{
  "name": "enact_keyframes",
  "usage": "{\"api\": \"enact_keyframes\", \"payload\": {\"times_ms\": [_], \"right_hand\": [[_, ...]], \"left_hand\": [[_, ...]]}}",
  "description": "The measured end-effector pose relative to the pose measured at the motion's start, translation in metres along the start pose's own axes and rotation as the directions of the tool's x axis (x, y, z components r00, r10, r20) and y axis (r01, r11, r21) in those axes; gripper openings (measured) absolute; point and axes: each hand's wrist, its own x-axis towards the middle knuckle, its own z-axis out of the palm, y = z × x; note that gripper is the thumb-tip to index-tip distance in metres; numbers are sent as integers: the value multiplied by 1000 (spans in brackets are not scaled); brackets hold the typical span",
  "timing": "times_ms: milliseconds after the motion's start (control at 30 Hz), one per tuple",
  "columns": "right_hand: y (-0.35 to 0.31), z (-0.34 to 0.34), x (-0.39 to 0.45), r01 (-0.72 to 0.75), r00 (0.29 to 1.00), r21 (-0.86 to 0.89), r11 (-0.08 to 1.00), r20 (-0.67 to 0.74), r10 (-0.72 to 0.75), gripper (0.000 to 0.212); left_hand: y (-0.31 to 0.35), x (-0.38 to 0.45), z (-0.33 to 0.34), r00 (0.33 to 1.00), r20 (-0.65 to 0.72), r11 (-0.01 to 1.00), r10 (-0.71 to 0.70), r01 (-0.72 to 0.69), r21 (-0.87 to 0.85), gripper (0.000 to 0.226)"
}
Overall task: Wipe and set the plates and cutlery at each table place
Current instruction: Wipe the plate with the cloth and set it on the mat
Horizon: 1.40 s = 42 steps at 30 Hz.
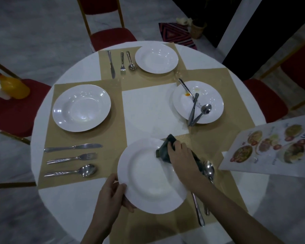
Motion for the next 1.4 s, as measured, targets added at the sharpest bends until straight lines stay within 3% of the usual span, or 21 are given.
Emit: {"api": "enact_keyframes", "payload": {"times_ms": [167,300,433,533,633,800,933,1000,1133,1233,1333,1400], "right_hand": [[-6,-8,6,98,995,33,995,2,-98,46],[-12,-17,-13,42,998,80,996,43,-46,36],[-21,-37,-40,12,969,144,989,241,-47,34],[-39,-44,-62,120,916,354,928,322,-241,35],[-64,-51,-69,93,927,541,836,260,-272,47],[-67,-36,-32,191,977,391,900,11,-212,53],[-29,-45,16,127,990,47,991,-67,-124,35],[-14,-46,27,73,994,-27,997,-80,-74,31],[-13,-65,9,89,994,-15,996,59,-88,21],[-33,-61,-30,158,921,150,976,334,-200,32],[-62,-59,-56,240,892,247,939,324,-314,40],[-76,-52,-60,201,916,228,953,301,-265,46]], "left_hand": [[2,-3,-4,998,-58,999,-25,22,-50,18],[4,2,-13,986,-167,999,10,-18,-46,21],[5,6,-17,981,-194,997,33,-46,-66,19],[5,6,-8,986,-162,997,37,-49,-65,13],[9,2,5,995,-94,996,37,-45,-83,10],[16,-8,19,1000,20,984,18,-14,-176,13],[20,-10,19,999,-50,965,4,-17,-261,12],[21,-7,15,994,-112,964,11,-41,-262,11],[18,-4,5,983,-183,969,21,-65,-237,12],[11,-3,1,979,-202,972,2,-50,-232,12],[1,-5,8,984,-172,973,-37,-3,-230,12],[-3,-10,15,990,-132,979,-53,25,-200,14]]}}
